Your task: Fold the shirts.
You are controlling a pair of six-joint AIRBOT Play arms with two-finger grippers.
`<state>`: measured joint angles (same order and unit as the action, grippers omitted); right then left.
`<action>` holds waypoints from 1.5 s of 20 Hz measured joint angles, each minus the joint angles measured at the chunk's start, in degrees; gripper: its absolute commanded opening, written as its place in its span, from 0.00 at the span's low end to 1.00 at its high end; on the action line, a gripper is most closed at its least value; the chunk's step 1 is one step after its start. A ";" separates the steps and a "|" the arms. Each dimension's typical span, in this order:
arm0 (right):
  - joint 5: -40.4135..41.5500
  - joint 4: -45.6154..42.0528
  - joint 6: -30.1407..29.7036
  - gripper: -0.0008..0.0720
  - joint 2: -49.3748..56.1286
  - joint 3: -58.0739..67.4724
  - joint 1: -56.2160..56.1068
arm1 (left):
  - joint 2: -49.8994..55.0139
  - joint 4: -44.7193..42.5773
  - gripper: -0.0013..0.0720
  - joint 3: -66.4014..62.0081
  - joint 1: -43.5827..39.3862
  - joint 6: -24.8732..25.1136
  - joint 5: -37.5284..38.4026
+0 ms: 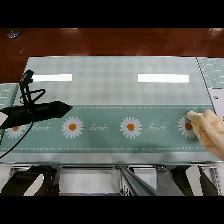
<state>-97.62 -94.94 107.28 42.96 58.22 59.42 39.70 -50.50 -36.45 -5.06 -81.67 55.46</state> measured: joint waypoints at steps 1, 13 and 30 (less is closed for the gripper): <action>0.68 -1.18 0.39 0.87 -0.50 -0.92 0.50 | 0.00 0.00 0.06 0.00 0.00 0.00 -0.04; 28.83 37.64 -16.37 0.04 10.62 12.33 -39.34 | 20.09 -0.55 0.06 -38.60 2.45 3.48 6.36; 29.59 -3.58 4.70 0.04 32.24 4.68 -77.24 | 24.70 -18.45 0.06 -20.92 1.49 -0.85 8.96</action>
<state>-68.03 -98.52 111.98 75.20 62.89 -17.82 64.40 -68.95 -57.36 -3.57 -82.52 64.42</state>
